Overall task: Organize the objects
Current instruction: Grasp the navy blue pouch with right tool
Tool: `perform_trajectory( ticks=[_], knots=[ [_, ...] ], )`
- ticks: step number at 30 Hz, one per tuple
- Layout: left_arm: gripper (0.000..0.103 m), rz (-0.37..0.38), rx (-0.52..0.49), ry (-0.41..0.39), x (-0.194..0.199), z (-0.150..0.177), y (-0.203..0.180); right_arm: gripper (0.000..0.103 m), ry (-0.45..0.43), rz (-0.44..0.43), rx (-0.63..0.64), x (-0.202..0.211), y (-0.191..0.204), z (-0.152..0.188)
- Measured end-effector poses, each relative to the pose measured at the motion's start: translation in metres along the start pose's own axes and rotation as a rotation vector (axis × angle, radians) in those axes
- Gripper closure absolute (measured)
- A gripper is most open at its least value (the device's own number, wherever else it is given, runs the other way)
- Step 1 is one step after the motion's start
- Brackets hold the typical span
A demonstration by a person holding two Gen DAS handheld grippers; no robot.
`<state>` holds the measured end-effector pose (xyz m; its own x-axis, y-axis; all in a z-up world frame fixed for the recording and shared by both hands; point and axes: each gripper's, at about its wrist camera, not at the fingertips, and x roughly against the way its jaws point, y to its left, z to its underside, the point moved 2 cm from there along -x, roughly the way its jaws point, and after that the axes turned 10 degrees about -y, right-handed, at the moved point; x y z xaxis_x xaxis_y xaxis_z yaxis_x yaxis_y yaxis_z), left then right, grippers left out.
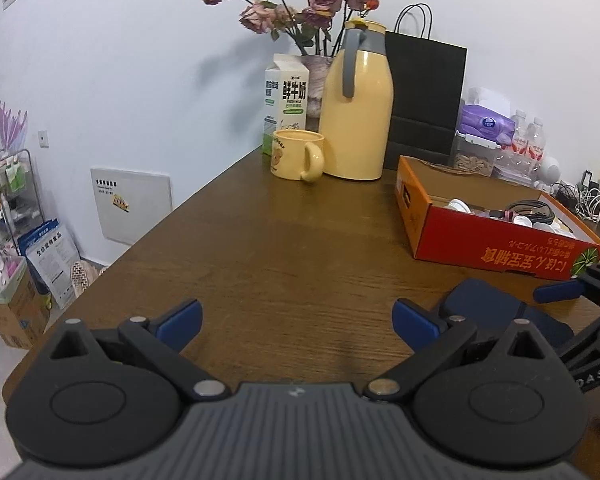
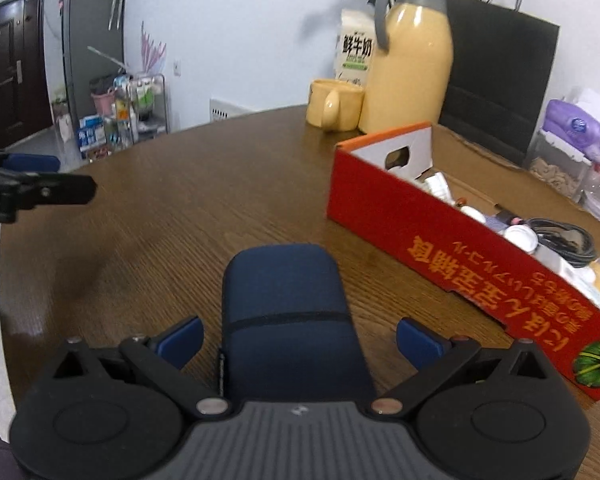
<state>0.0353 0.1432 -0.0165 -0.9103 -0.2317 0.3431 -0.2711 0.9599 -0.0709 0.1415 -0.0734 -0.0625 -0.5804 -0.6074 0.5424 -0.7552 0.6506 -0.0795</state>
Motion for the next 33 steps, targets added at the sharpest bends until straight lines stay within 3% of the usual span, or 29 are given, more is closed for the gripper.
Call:
perform_trajectory(
  ticks=[3,8,12,23,33],
  knots=[
    [0.0,0.011,0.016,0.007,-0.001,0.004,0.005,0.004,0.012,0.004,0.007,-0.003,0.002,0.0],
    [0.0,0.033,0.028,0.018,-0.005,0.008,0.007,0.029,0.037,-0.02,0.003,-0.007,0.003,0.002],
    [0.0,0.039,0.037,0.027,-0.008,0.01,0.008,0.035,0.028,-0.016,0.009,-0.003,0.005,0.002],
    [0.0,0.058,0.025,0.042,-0.011,0.01,-0.003,0.04,-0.079,0.004,-0.014,0.021,0.003,-0.009],
    [0.0,0.138,-0.04,0.072,-0.023,0.011,-0.049,0.04,-0.134,0.145,-0.09,0.052,-0.04,0.007]
  ],
)
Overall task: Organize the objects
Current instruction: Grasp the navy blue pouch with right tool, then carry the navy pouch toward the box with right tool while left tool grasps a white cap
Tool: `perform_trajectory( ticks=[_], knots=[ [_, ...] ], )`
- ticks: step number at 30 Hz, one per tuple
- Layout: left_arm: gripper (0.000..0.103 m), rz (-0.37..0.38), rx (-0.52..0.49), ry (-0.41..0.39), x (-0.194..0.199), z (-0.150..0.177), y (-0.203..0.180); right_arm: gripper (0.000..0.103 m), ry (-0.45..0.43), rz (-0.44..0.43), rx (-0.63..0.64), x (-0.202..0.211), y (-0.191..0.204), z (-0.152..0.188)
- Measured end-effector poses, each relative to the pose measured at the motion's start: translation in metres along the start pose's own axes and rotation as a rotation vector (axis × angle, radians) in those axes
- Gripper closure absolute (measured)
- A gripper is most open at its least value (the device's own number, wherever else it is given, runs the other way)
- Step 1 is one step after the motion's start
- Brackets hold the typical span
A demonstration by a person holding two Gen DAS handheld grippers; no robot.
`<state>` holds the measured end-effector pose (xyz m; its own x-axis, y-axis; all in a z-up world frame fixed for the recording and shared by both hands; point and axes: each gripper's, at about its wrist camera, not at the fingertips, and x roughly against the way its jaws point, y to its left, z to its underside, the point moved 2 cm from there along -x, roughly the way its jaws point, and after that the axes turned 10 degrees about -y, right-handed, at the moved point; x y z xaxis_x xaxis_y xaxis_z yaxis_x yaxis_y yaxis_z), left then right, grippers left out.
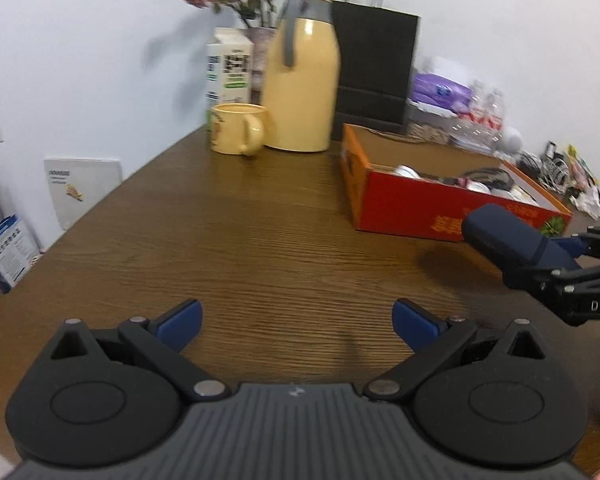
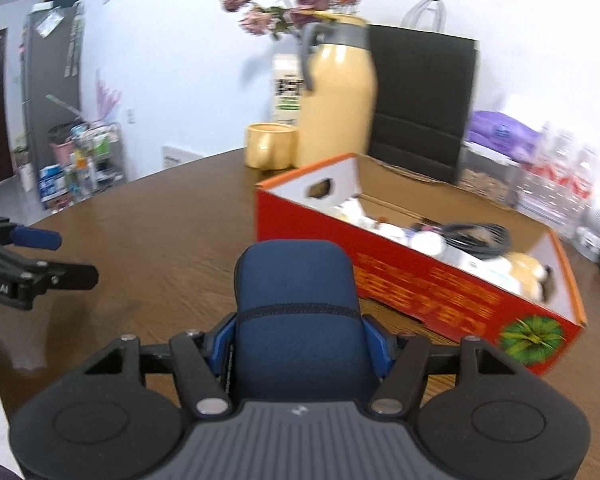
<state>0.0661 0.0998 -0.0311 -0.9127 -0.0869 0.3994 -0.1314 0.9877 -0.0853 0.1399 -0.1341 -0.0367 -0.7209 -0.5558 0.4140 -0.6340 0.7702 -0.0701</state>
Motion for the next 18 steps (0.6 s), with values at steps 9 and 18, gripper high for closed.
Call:
perform_trajectory(
  ticks=[9,18],
  knots=[
    [0.0,0.083,-0.072,0.031,-0.02,-0.002,-0.055,0.04,-0.012,0.038,-0.069,0.02,-0.035,0.019],
    [0.0,0.091,-0.105,0.04,-0.026,-0.003,-0.079,0.04,-0.048,-0.026,-0.198,0.031,-0.062,0.023]
  ],
)
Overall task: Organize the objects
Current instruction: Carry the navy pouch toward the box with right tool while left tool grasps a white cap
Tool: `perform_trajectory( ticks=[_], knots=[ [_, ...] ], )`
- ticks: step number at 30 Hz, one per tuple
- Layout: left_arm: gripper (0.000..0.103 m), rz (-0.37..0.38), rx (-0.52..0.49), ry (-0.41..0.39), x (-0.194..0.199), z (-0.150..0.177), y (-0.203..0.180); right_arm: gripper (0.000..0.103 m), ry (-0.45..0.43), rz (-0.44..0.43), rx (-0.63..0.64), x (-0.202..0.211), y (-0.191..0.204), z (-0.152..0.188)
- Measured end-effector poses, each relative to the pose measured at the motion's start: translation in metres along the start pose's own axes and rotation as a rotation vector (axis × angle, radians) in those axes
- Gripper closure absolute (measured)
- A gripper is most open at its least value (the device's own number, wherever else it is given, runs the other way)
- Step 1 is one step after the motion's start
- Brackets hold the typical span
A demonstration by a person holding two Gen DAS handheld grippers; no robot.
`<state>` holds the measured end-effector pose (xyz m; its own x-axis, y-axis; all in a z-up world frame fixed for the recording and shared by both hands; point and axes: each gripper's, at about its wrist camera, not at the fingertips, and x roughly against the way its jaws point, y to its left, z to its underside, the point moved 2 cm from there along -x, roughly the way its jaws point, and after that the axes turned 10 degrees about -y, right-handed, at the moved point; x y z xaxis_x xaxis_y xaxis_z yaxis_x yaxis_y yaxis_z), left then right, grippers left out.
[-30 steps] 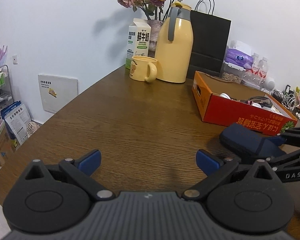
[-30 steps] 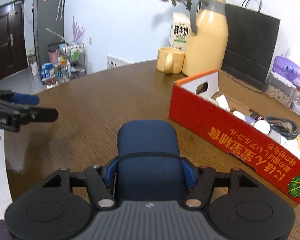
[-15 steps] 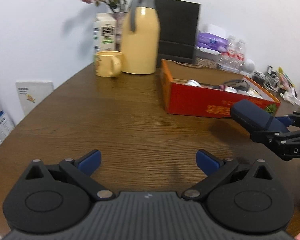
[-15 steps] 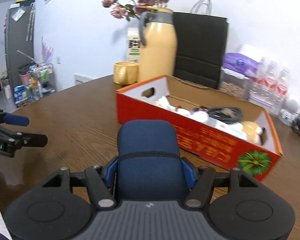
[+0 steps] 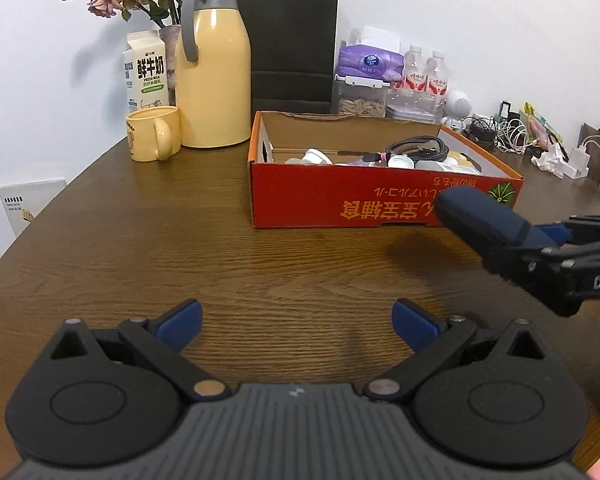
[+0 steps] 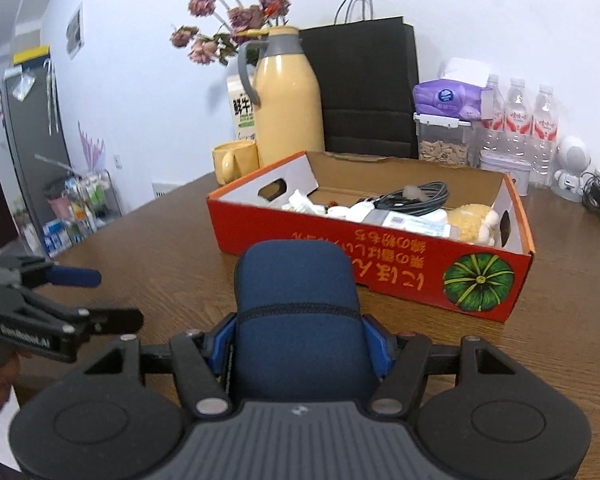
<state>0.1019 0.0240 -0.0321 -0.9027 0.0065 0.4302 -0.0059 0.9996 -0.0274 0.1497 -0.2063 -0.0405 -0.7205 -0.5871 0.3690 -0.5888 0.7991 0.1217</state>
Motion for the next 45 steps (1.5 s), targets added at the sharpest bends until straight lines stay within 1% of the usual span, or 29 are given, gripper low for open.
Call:
perform_trajectory(
  ticks=[4,9,14,17,19,22,25,30,33,39,45],
  knots=[
    [0.0,-0.018,0.002,-0.02,0.0,-0.011,0.0,0.04,-0.036,-0.004,-0.034,0.004,-0.011,-0.013],
    [0.0,-0.024,0.009,-0.07,-0.004,-0.035,0.0,0.04,-0.071,-0.009,-0.087,0.006,-0.026,-0.032],
    [0.0,-0.011,0.032,-0.119,-0.015,-0.064,-0.002,0.04,-0.1,0.002,-0.134,0.002,-0.039,-0.052],
    [0.0,0.004,0.041,-0.146,-0.024,-0.081,-0.004,0.04,-0.117,0.017,-0.135,-0.003,-0.043,-0.064],
    [0.0,0.014,0.051,-0.151,-0.031,-0.087,-0.006,0.04,-0.123,0.025,-0.128,-0.007,-0.044,-0.069],
    [0.0,0.053,0.06,-0.123,-0.044,-0.086,-0.01,0.04,-0.12,0.046,-0.12,-0.013,-0.044,-0.072],
    [0.0,0.106,0.021,-0.076,-0.055,-0.074,-0.026,0.04,-0.119,0.069,-0.111,-0.012,-0.048,-0.066],
    [0.0,0.197,-0.042,0.018,-0.072,-0.049,-0.066,0.04,-0.109,0.121,-0.104,-0.01,-0.063,-0.058],
    [0.0,0.246,-0.069,0.048,-0.078,-0.039,-0.093,0.04,-0.102,0.156,-0.078,-0.009,-0.073,-0.055],
    [0.0,0.276,-0.123,0.093,-0.1,-0.025,-0.141,0.04,-0.092,0.204,-0.025,0.0,-0.095,-0.046],
    [0.0,0.298,-0.163,0.119,-0.117,-0.018,-0.173,0.04,-0.093,0.202,-0.028,0.001,-0.115,-0.038]
  ],
)
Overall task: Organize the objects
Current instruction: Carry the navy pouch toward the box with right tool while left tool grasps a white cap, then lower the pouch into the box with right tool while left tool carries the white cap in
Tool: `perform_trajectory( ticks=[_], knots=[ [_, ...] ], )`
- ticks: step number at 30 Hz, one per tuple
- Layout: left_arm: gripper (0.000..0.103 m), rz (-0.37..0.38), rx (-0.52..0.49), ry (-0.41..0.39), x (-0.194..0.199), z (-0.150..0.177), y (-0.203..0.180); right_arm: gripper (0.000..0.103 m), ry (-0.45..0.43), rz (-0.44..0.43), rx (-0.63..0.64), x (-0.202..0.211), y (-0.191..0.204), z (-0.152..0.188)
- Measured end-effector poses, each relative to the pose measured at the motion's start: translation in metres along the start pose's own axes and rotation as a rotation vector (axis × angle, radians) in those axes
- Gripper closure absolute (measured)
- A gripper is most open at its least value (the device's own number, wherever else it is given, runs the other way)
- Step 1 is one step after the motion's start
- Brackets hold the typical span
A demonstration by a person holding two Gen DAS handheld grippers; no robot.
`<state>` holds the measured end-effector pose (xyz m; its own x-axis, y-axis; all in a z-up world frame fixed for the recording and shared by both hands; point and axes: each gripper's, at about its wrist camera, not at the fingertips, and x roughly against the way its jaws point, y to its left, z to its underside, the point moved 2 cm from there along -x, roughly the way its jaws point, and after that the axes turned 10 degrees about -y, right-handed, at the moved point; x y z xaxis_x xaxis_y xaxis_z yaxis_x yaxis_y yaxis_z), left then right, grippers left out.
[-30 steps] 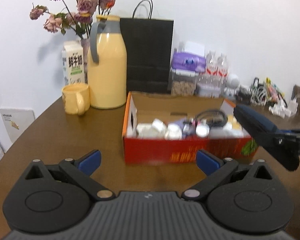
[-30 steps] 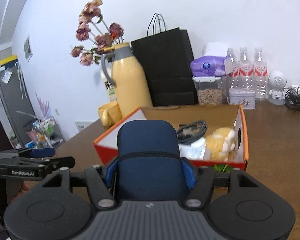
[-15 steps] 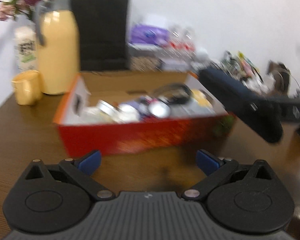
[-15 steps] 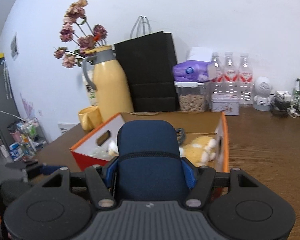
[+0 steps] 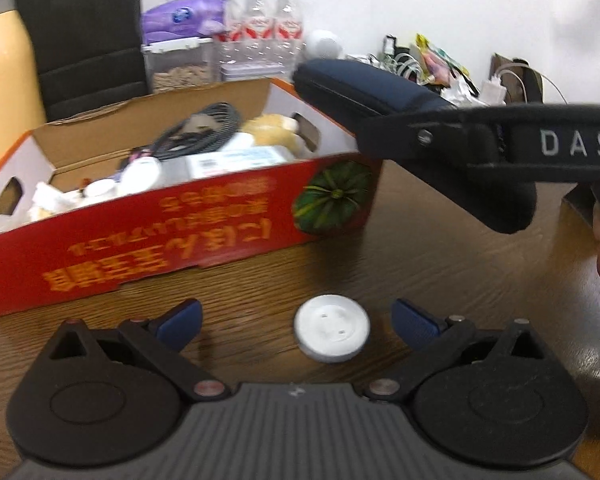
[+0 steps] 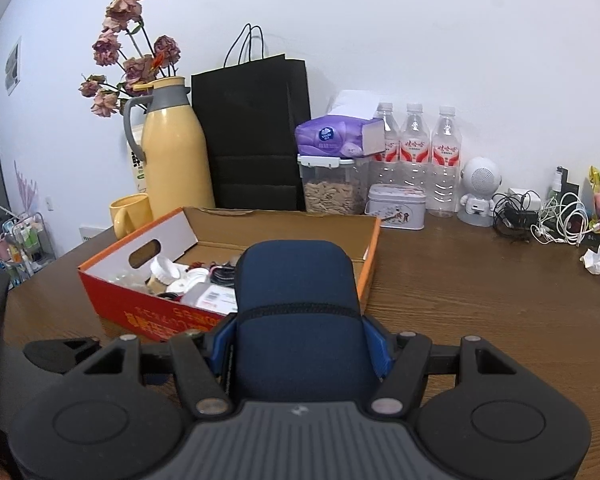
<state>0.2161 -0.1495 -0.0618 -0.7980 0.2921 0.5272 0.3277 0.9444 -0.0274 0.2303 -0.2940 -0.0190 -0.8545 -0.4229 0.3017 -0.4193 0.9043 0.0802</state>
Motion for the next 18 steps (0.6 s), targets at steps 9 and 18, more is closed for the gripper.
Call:
perform_trajectory(
  ticks=[9,18],
  knots=[
    [0.063,0.018,0.03,-0.012,0.002,0.003,0.001,0.04,-0.006,-0.026,-0.017,-0.008,-0.004,0.008],
    [0.063,-0.016,0.084,-0.087,0.033,-0.005,0.024,0.04,-0.022,-0.033,-0.005,-0.006,0.012,0.003]
  ],
)
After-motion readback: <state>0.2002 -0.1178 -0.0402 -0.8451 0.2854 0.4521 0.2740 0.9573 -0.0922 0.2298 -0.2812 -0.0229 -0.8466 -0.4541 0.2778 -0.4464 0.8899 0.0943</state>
